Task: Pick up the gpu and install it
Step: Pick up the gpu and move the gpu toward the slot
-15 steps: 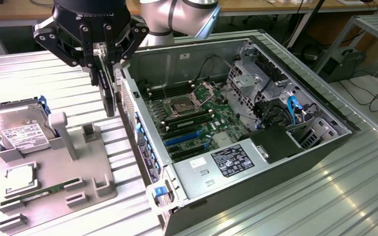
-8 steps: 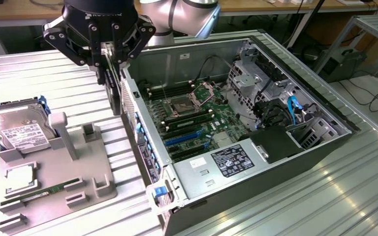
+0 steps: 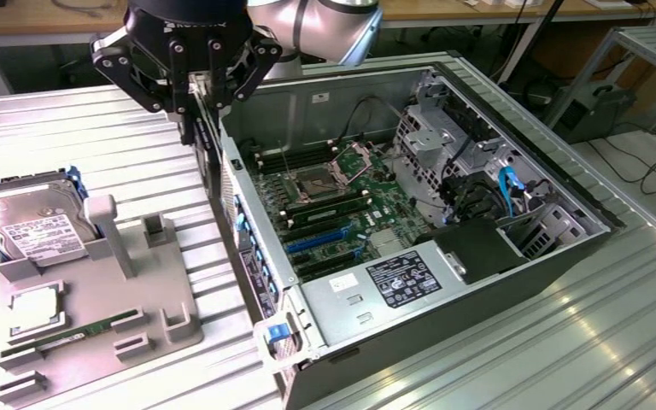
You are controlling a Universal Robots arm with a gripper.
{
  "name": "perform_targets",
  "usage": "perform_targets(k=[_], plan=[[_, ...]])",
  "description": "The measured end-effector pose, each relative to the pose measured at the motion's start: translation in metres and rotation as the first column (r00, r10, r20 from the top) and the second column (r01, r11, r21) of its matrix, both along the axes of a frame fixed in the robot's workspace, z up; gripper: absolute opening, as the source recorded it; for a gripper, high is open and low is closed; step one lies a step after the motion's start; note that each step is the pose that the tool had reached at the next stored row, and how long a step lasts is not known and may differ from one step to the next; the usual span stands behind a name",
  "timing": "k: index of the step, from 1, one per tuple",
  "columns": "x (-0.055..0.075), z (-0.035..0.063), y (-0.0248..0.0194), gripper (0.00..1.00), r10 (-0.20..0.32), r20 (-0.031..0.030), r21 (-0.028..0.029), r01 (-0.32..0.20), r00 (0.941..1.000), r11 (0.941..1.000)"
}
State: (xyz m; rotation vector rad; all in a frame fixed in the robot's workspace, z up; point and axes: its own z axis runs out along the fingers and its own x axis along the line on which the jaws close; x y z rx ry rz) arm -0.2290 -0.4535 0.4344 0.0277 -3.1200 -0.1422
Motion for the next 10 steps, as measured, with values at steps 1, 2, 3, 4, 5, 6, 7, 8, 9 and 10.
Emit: perform_targets(k=[1, 2, 3, 4, 5, 6, 7, 8, 9, 10], plan=[[0.001, 0.0, 0.0, 0.27, 0.0, 0.0, 0.0, 0.0, 1.0, 1.0], [0.002, 0.0, 0.0, 0.27, 0.0, 0.0, 0.0, 0.0, 1.0, 1.0], [0.0029, 0.0, 0.0, 0.27, 0.0, 0.0, 0.0, 0.0, 1.0, 1.0], [0.0041, 0.0, 0.0, 0.27, 0.0, -0.0001, 0.0, 0.0, 1.0, 1.0], [0.0049, 0.0, 0.0, 0.27, 0.0, -0.0001, -0.0001, 0.0, 1.0, 1.0], [0.0063, 0.0, 0.0, 0.27, 0.0, 0.0, 0.0, 0.0, 1.0, 1.0], [0.0072, 0.0, 0.0, 0.27, 0.0, 0.0, 0.0, 0.0, 1.0, 1.0], [0.008, -0.0001, 0.0, 0.27, 0.0, 0.0, 0.0, 0.0, 1.0, 1.0], [0.0087, 0.0, 0.0, 0.27, 0.0, 0.0, 0.0, 0.0, 1.0, 1.0], [0.0098, 0.0, 0.0, 0.27, 0.0, 0.0, 0.0, 0.0, 1.0, 1.0]])
